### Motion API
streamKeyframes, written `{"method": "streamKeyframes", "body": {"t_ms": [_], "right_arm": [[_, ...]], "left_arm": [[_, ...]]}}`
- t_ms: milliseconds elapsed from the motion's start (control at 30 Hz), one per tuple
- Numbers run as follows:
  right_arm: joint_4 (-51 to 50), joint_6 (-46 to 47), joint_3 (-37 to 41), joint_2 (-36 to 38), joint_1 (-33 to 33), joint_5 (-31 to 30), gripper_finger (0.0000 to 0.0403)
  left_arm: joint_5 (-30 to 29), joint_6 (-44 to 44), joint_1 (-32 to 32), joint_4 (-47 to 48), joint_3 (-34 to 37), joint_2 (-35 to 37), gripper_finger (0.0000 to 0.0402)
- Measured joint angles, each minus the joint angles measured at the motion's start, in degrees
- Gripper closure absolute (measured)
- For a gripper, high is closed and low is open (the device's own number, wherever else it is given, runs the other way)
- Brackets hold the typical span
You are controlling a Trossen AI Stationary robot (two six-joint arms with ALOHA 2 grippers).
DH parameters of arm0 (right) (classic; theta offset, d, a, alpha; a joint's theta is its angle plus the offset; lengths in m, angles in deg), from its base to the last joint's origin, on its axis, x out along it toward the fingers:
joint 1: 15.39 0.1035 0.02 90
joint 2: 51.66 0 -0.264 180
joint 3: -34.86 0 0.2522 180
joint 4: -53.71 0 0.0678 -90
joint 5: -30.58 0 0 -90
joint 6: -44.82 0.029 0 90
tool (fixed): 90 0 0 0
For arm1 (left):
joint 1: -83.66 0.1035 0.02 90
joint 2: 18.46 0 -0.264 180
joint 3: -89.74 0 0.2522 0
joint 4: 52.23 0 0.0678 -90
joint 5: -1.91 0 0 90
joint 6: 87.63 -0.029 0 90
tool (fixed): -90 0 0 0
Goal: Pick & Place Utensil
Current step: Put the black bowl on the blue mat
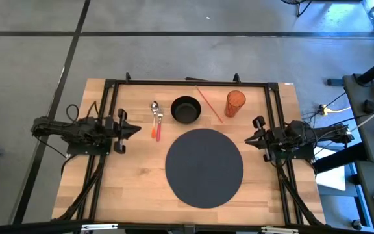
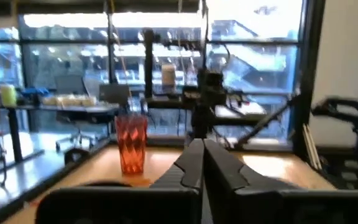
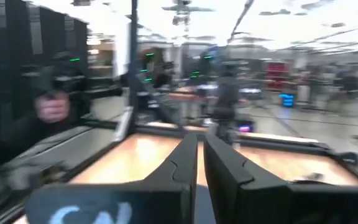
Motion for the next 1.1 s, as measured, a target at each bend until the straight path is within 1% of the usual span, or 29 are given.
{"method": "streamKeyframes", "body": {"t_ms": [133,200,300,433,500,667,800,867,933,967,1033,1100], "right_arm": [[0.0,0.69,0.0,0.0,0.0,-7.74,0.0373],[-0.4,0.66,0.0,0.0,-0.02,-9.61,0.0373],[-2.56,1.15,0.0,-0.02,0.0,-9.48,0.0374],[-4.79,3.1,0.0,-0.04,0.0,-9.51,0.0396],[-5.23,3.18,0.0,-0.04,0.0,-9.51,0.0397],[-6.31,3.32,0.0,-0.04,0.0,-10.83,0.0399],[-6.39,3.3,0.0,-0.04,0.0,-13.54,0.0395],[-6.4,3.3,0.0,-0.04,0.0,-14.52,0.0394],[-6.38,3.32,0.0,-0.04,0.0,-14.96,0.0393],[-6.39,3.34,0.0,-0.04,0.0,-14.98,0.0393],[-6.35,3.34,0.0,-0.04,0.0,-14.98,0.0393],[-6.33,3.3,0.0,-0.04,0.0,-14.98,0.0392]], "left_arm": [[0.23,0.12,0.0,0.73,-0.01,-1.25,0.0398],[0.23,0.13,0.0,1.1,0.01,-1.97,0.0398],[-0.25,0.2,0.0,2.04,0.0,-3.12,0.0398],[-4.29,0.13,0.0,1.88,-0.01,-3.84,0.0398],[-5.85,0.13,0.01,1.87,-0.01,-3.84,0.0398],[-6.11,0.44,0.0,1.87,-0.01,-3.84,0.0398],[-6.42,0.1,0.0,1.94,0.0,-3.84,0.0398],[-7.13,0.59,0.0,4.11,-0.01,-3.85,0.0398],[-8.39,3.39,0.0,8.08,0.0,-4.27,0.0398],[-9.07,5.17,0.0,8.25,-0.01,-4.64,0.0398],[-11.41,7.12,0.0,6.82,-0.01,-5.76,0.0398],[-15.66,9.44,0.03,3.13,-0.01,-7.4,0.0398]]}}
